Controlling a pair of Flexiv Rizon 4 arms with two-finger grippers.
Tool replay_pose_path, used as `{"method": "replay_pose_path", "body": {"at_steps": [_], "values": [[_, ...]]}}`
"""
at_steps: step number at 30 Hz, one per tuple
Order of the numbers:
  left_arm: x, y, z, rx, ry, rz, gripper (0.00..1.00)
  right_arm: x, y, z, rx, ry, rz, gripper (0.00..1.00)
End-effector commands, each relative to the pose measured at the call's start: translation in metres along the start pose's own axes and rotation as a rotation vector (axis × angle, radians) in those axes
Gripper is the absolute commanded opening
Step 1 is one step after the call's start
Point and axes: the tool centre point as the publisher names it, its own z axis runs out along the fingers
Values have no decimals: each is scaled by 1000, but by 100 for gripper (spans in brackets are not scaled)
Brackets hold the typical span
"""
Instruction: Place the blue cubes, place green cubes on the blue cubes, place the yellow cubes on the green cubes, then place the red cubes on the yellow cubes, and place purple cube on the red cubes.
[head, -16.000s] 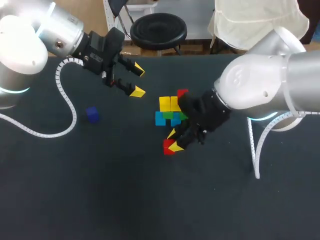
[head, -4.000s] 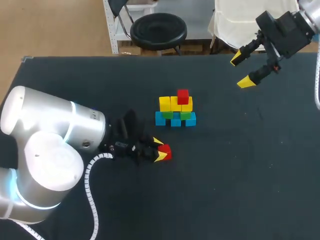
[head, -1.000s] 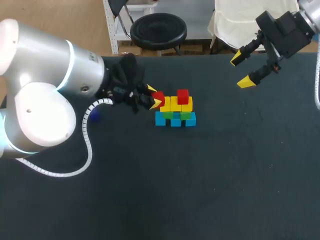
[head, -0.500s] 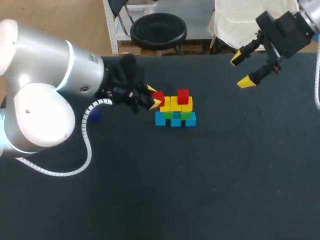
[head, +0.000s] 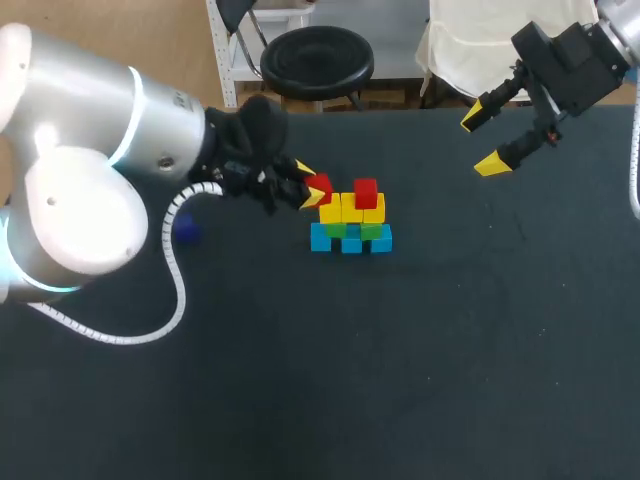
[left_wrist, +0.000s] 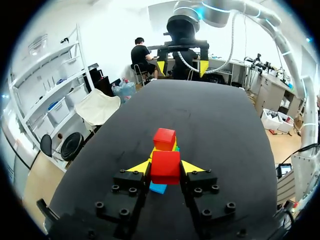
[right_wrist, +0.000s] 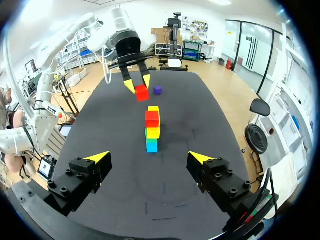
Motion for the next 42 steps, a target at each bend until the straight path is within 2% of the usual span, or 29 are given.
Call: {"method": "replay_pose_path", "body": {"at_steps": [1,7,28,35,39,42], "values": [[0,13,3,79,-22,9,0,0,0,0,1,0,0,100],[-1,10,8,180,-13,38,0,0,0,0,1,0,0,100],[-1,9,9,192,1,50,0,0,0,0,1,0,0,100],[-23,23,13,268,-14,126,0,0,0,0,1,0,0,100],[-24,26,19,308,-26,124,0,0,0,0,1,0,0,100],[-21,22,24,331,-29,115,0,0,0,0,1,0,0,100]]}}
